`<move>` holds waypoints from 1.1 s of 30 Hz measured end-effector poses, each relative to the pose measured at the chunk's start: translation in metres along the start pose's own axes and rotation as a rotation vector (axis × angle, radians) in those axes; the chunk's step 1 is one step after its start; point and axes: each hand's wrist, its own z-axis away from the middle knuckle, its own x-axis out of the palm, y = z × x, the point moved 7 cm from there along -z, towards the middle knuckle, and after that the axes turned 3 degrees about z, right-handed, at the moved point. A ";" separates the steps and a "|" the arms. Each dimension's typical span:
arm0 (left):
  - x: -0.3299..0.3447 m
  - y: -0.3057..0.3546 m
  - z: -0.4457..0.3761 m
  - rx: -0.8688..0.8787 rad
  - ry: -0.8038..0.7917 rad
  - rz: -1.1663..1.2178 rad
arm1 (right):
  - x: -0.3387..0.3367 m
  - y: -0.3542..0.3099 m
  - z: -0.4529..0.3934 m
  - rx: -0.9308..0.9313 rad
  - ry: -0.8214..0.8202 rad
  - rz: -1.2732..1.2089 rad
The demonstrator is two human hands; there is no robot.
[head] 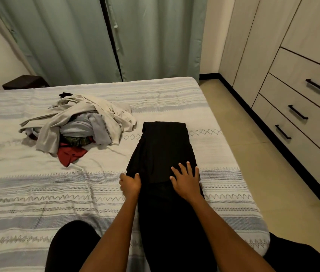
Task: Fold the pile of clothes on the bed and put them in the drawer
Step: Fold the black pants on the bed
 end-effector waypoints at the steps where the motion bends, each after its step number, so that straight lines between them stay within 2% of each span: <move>1: -0.001 -0.005 -0.009 -0.077 -0.008 0.070 | -0.004 -0.006 0.000 -0.018 0.048 0.005; 4: 0.001 -0.008 -0.026 -0.163 -0.098 0.138 | 0.008 -0.017 0.003 -0.117 0.000 0.048; 6: 0.001 -0.002 -0.030 -0.122 -0.111 0.110 | 0.026 -0.015 0.008 -0.139 -0.116 0.083; 8: -0.004 0.008 -0.026 -0.044 -0.058 0.073 | 0.029 -0.011 0.009 -0.156 -0.134 0.061; 10: -0.009 0.022 -0.014 0.096 -0.006 0.037 | 0.016 -0.008 0.013 -0.170 -0.023 -0.044; 14: 0.001 0.039 0.013 0.528 -0.075 -0.229 | -0.017 0.028 0.045 -0.131 0.453 -0.347; 16: 0.015 0.036 0.021 0.721 -0.165 -0.487 | -0.016 0.055 0.069 -0.048 0.503 -0.459; 17: 0.022 0.032 0.022 0.761 -0.227 -0.601 | -0.014 0.068 0.080 -0.014 0.513 -0.511; 21: 0.033 0.012 0.030 0.713 -0.409 -0.826 | 0.012 0.102 0.130 0.030 0.405 -0.542; 25: 0.035 0.006 0.034 0.653 -0.490 -0.978 | 0.041 0.106 0.176 -0.175 0.265 -0.403; 28: 0.040 0.007 0.027 0.653 -0.513 -1.058 | 0.062 0.110 0.209 -0.277 0.199 -0.309; 33: 0.043 0.005 0.019 0.666 -0.513 -1.056 | 0.056 0.105 0.226 -0.383 0.225 -0.096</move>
